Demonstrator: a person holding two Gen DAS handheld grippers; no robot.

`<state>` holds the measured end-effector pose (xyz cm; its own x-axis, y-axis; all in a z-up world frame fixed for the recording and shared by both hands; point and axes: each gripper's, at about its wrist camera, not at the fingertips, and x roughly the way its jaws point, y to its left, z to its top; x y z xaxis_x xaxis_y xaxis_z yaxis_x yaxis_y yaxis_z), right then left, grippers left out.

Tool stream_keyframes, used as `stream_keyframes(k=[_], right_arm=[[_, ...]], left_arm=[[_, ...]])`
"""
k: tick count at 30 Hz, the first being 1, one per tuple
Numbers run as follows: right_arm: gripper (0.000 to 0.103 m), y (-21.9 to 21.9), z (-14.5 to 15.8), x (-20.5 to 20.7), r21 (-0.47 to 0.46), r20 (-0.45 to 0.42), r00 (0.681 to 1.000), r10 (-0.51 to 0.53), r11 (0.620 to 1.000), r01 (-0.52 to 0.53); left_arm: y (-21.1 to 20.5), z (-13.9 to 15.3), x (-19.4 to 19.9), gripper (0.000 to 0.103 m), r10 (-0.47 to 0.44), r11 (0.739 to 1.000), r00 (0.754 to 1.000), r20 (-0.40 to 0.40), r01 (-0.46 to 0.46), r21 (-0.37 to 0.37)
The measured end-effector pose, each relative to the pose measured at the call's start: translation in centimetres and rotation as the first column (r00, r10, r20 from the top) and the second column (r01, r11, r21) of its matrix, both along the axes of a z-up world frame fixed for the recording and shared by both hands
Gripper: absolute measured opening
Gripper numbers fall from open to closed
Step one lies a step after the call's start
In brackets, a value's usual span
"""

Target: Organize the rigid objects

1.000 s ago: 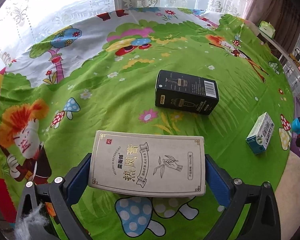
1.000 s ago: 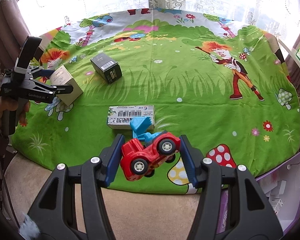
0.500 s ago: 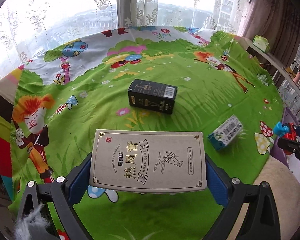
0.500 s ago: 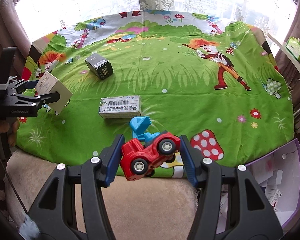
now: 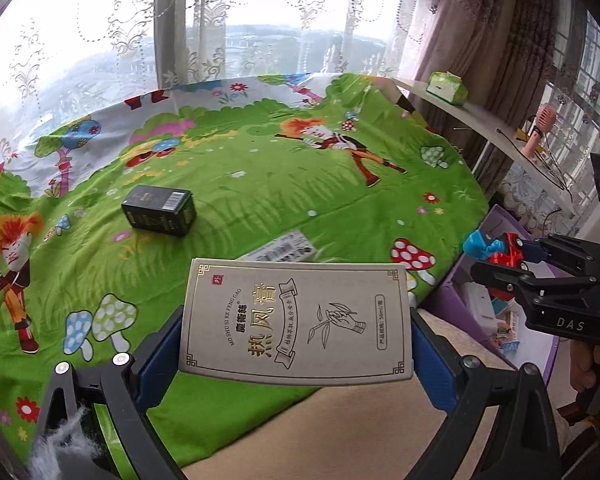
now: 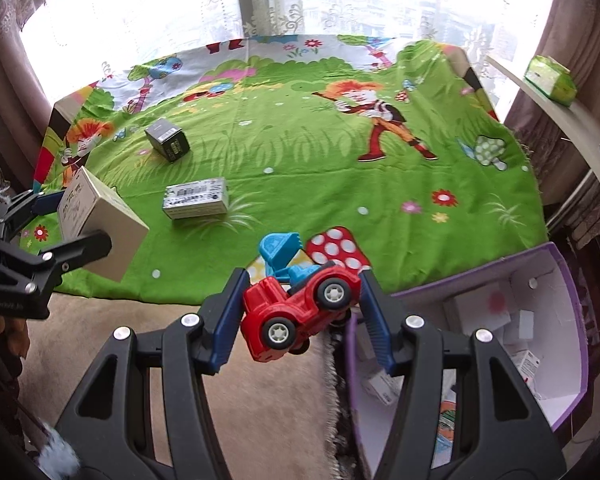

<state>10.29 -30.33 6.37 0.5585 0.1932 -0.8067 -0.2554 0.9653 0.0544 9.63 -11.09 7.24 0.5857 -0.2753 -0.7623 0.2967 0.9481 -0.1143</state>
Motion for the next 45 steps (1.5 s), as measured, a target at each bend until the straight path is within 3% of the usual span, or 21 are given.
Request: stream_keyframes(k=[14,26,36,40,45], right_arm=[[0.060,-8.5,0.7,-2.9,0.004,0.032,0.990,-0.138,0.990,0.138],[0.060,-14.8,-0.5,-4.4,-0.014,0.025,0.966,-0.259,0.966,0.259],[0.060,-17.1,-0.5,-4.8,-0.009,0.026,0.948,-0.317,0.948,0.317],[0.070,-17.4,-0.4,-4.9,-0.003,0.032,0.945,-0.326,0.945,0.326],[0.071,-17.1,-0.5,-4.8,0.000,0.026,0.947,-0.319,0.948,0.319]], left_arm=[[-11.2,1.3,-3.0,0.100,-0.167,0.986,0.986,0.015,0.167,0.012],[-18.3,0.4,-4.8,0.101,-0.299,0.953,0.954,-0.024,0.300,0.036],[-21.4,0.2,-5.3,0.103,-0.366,0.930,0.930,-0.031,0.367,0.013],[-21.3,0.0,-5.2,0.103,-0.345,0.938,0.938,-0.043,0.345,0.013],[-20.0,0.0,-4.8,0.103,-0.311,0.950,0.949,-0.043,0.311,0.006]])
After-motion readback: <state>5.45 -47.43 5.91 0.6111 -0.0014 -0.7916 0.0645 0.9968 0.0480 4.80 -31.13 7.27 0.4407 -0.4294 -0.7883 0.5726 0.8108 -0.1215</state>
